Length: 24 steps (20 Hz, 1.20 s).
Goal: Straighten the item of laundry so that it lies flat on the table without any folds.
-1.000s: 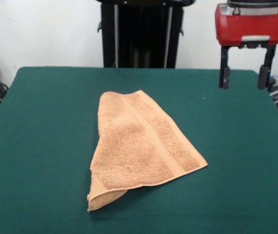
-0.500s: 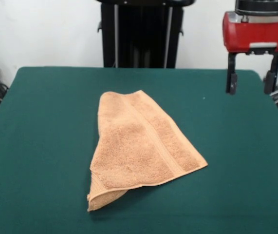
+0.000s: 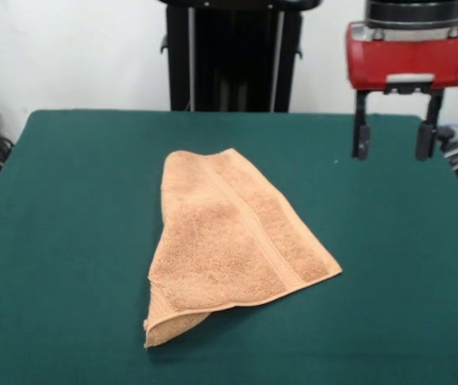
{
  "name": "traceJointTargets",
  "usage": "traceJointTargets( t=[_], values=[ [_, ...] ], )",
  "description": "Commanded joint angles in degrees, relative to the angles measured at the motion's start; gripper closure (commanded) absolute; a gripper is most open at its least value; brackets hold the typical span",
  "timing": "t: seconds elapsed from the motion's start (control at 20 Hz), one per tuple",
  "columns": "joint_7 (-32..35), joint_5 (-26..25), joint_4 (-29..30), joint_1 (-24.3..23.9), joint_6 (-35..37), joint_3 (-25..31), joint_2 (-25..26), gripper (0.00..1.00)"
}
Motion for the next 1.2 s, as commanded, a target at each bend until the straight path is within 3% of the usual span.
traceJointTargets(
  t=[0.05, 0.65, 1.2],
  values=[
    [6.36, 2.31, 1.50, -2.54, -0.66, 5.45, 3.48, 0.00],
    [7.75, 0.84, 1.65, -1.26, -5.59, 5.15, 6.37, 0.00],
    [9.22, 1.44, -0.09, 0.62, -2.09, 3.55, 5.59, 0.00]
  ],
)
